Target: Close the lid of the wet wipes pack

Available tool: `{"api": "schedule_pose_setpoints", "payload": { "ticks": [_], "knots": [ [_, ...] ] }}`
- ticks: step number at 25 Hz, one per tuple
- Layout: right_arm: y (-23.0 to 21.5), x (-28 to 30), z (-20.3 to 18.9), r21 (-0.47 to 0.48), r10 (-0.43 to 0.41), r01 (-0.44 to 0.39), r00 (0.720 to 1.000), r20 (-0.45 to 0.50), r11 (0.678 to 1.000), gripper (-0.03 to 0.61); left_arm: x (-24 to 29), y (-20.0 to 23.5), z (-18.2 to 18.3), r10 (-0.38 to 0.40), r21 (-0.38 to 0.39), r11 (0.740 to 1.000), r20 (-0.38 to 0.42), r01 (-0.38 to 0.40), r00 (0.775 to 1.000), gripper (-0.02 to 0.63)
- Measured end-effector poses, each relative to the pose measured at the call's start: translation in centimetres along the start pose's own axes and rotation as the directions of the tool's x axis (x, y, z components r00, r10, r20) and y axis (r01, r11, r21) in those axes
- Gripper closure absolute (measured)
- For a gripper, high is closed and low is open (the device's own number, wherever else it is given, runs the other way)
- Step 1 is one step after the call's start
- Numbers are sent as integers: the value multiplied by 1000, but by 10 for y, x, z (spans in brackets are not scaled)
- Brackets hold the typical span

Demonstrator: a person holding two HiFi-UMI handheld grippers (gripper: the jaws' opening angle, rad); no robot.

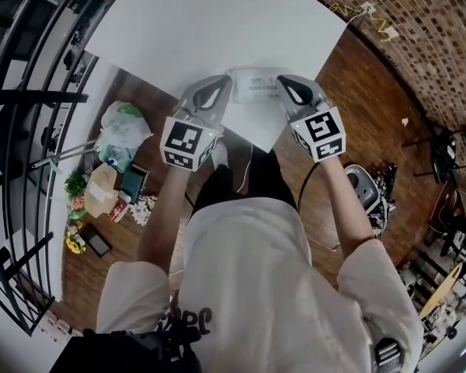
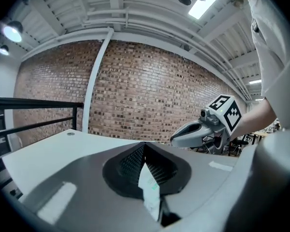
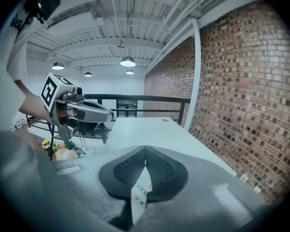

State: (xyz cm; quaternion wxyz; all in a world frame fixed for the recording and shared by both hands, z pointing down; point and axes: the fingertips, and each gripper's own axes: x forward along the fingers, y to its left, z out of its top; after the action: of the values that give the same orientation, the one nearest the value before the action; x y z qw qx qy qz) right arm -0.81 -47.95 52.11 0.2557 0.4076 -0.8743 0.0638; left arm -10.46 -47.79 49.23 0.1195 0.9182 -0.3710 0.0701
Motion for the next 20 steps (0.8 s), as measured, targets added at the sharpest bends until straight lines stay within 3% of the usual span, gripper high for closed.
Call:
{"api": "schedule_pose_setpoints", "payload": {
  "ticks": [4,11,15,20],
  "knots": [
    [-2,-43,33,-42,-126,132,985,121,990,588,-10,-16,23,-35,35,999,47,34,998,598],
    [19,-119,38,84,-298,287,928,224,954,588,-57,-57,50,3,131,991,110,-18,994,598],
    [31,-164,34,151,-346,315,898,273,937,588,-76,-91,61,11,151,988,137,-32,990,598],
    [38,-209,33,184,-335,287,878,341,940,588,-93,-134,64,48,170,982,171,-78,984,598]
  ]
}}
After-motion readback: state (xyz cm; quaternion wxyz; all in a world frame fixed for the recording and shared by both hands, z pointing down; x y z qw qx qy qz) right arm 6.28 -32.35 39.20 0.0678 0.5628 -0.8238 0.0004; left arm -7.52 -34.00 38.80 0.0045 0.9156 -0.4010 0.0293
